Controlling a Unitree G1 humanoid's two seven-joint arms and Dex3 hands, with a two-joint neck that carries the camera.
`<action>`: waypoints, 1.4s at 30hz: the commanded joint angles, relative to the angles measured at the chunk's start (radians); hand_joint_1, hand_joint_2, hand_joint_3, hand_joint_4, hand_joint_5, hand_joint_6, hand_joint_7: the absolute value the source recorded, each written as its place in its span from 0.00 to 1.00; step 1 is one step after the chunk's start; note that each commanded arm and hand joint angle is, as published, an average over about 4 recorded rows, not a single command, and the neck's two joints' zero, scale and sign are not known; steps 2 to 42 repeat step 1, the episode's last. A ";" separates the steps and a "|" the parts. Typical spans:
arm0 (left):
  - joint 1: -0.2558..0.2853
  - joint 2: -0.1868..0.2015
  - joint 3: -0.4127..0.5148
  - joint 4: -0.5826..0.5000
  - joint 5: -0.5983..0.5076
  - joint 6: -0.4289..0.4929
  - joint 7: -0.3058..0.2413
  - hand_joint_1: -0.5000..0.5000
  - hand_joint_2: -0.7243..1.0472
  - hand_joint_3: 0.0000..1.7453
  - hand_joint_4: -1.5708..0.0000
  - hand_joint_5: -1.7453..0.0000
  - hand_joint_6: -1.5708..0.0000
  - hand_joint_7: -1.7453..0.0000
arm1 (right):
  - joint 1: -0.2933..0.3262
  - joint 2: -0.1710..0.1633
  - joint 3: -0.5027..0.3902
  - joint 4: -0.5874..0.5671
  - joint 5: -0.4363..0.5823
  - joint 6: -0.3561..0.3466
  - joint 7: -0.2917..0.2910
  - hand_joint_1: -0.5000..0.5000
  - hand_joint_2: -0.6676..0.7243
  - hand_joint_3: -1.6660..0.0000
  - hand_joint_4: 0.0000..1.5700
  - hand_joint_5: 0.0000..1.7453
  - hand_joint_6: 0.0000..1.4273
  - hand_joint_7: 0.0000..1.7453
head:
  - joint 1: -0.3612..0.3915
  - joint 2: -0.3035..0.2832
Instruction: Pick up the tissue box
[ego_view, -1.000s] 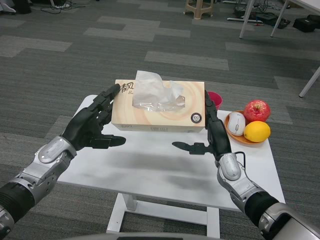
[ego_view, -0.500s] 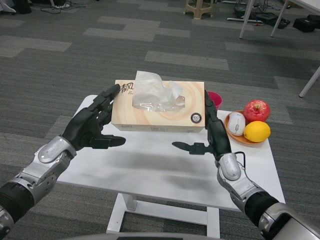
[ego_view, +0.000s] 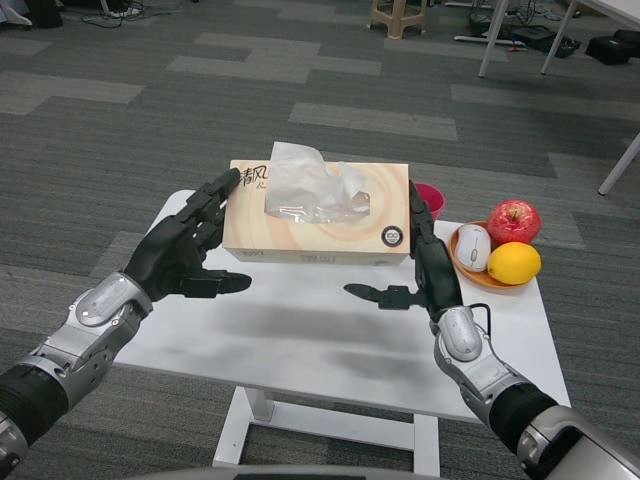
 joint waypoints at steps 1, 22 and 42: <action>-0.022 -0.040 -0.039 -0.063 0.028 -0.008 -0.056 1.00 0.95 0.05 1.00 1.00 1.00 1.00 | -0.013 0.038 0.037 -0.049 -0.034 -0.028 0.045 0.29 0.18 0.76 0.13 0.17 0.00 0.04 | 0.000 0.000; -0.022 -0.040 -0.039 -0.063 0.028 -0.008 -0.056 1.00 0.95 0.05 1.00 1.00 1.00 1.00 | -0.013 0.038 0.037 -0.049 -0.034 -0.028 0.045 0.29 0.18 0.76 0.13 0.17 0.00 0.04 | 0.000 0.000; -0.022 -0.040 -0.039 -0.063 0.028 -0.008 -0.056 1.00 0.95 0.05 1.00 1.00 1.00 1.00 | -0.013 0.038 0.037 -0.049 -0.034 -0.028 0.045 0.29 0.18 0.76 0.13 0.17 0.00 0.04 | 0.000 0.000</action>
